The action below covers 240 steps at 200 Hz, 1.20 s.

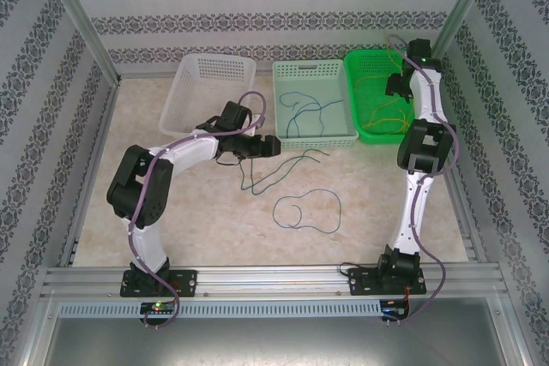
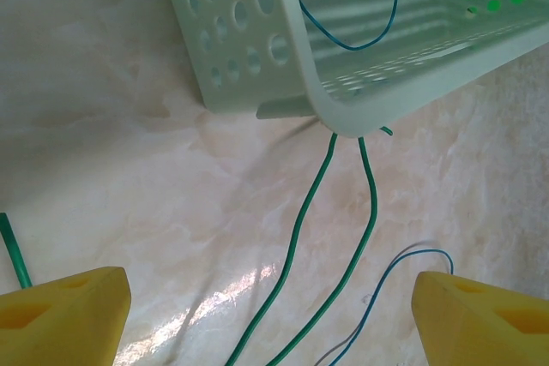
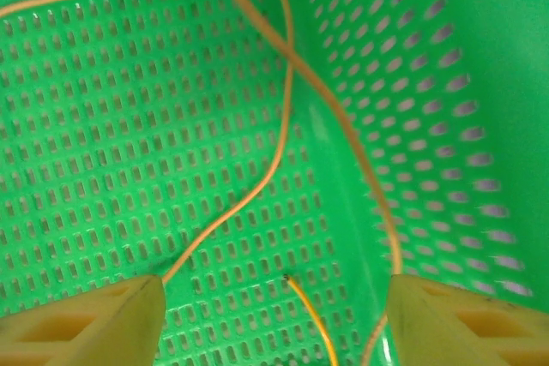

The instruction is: Untangle the cables

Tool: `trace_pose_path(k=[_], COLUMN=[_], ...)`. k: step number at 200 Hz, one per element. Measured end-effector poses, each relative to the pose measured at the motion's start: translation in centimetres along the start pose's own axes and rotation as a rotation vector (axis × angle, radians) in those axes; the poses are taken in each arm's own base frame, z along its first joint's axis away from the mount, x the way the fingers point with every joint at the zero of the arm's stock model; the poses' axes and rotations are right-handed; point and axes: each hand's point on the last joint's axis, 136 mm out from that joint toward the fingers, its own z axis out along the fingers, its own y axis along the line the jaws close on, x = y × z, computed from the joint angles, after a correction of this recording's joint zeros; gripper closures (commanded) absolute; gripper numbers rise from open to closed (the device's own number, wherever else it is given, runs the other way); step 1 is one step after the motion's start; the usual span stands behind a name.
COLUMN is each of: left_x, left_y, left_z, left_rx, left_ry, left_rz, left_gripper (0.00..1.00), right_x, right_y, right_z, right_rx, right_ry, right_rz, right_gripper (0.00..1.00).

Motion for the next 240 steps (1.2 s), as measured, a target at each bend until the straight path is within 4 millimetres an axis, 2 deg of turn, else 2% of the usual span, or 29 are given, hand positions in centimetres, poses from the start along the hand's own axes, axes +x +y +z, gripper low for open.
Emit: trace_pose_path(k=[30, 91, 145, 164, 191, 208, 240], left_x=[-0.6, -0.5, -0.5, -0.3, 0.3, 0.6, 0.8], left_y=[0.0, 0.3, 0.3, 0.3, 0.3, 0.3, -0.1], left_z=[0.5, 1.1, 1.1, 0.9, 0.4, 0.1, -0.8], left_rx=[0.001, -0.003, -0.003, -0.003, -0.004, -0.003, 0.003], left_ry=[0.000, 0.014, 0.014, 0.014, 0.015, 0.014, 0.002], left_rz=[-0.003, -0.010, -0.010, -0.010, -0.011, -0.010, -0.003], left_gripper=[0.14, 0.14, 0.14, 0.14, 0.14, 0.15, 0.14], right_x=[1.2, 3.0, 7.5, 7.8, 10.2, 10.8, 11.5], right_y=[-0.1, -0.3, 0.6, 0.9, 1.0, 1.0, 2.2], right_z=[1.2, 1.9, 3.5, 2.6, 1.6, 1.3, -0.5], right_rx=[-0.021, -0.019, -0.052, -0.058, -0.051, -0.054, -0.079], right_ry=[0.044, 0.115, 0.260, 0.252, 0.305, 0.315, 0.299], right_rz=[0.033, 0.090, 0.099, 0.106, 0.123, 0.129, 0.099], right_gripper=[0.33, 0.37, 0.43, 0.44, 0.46, 0.47, 0.30])
